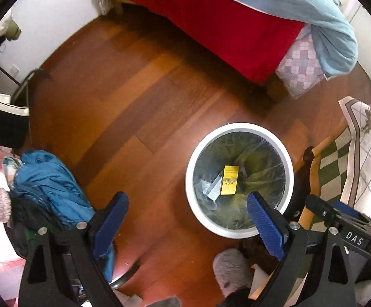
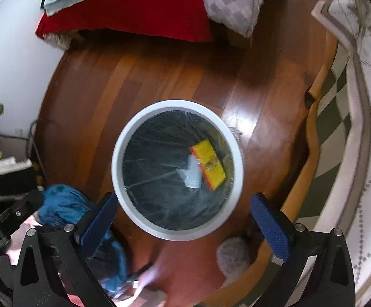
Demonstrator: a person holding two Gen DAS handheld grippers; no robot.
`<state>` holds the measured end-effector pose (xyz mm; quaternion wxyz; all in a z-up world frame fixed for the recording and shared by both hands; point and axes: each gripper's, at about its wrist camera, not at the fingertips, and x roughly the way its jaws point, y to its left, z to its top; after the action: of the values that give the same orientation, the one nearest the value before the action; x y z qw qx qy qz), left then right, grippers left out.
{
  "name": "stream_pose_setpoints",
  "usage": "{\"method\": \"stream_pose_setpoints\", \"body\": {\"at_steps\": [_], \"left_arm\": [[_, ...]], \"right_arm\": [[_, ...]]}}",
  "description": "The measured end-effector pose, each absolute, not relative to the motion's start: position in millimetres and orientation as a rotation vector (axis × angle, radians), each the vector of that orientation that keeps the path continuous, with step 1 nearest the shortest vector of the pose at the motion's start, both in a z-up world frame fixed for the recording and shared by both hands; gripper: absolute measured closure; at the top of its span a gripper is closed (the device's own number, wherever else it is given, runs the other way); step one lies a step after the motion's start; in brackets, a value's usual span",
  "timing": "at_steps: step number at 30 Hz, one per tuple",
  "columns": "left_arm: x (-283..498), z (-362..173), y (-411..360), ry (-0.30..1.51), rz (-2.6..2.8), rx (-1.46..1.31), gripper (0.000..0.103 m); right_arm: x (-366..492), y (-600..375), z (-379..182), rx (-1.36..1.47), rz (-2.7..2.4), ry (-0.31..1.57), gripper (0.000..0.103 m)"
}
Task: Collect trash
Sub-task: 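Carry both boxes over the trash bin and open both tools to drop them, then move both tools back toward the table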
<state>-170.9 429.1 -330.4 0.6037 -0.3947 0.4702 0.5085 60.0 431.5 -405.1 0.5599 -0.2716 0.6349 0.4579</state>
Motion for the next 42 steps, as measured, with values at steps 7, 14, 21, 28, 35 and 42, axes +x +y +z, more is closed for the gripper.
{"method": "stream_pose_setpoints", "body": {"at_steps": [7,14,21,28,35,42], "left_arm": [[-173.6,-303.4,405.7,1.069,1.176,-0.845,0.008],[-177.2,-263.6,377.8,1.024,1.185,-0.771,0.008],[-178.8,-212.4,345.5,0.969,1.172,-0.686,0.008],[-172.8,-163.8,310.5,0.915,1.146,-0.609,0.008],[-147.7,-115.6,270.8,0.846,1.129,-0.521,0.009],[-60.3,-123.5,224.7,0.866,0.974,-0.475,0.008]], "right_arm": [[48.2,403.4,-367.8,-0.685,1.055,1.422,0.0],[38.1,362.9,-320.0,-0.684,1.064,1.363,0.0],[38.4,320.1,-266.3,-0.635,1.08,1.299,0.0],[41.7,280.3,-209.1,-0.564,1.11,1.229,0.0],[53.2,232.7,-148.3,-0.416,1.15,1.191,0.0],[111.9,155.0,-111.7,-0.21,1.067,1.192,0.0]]}}
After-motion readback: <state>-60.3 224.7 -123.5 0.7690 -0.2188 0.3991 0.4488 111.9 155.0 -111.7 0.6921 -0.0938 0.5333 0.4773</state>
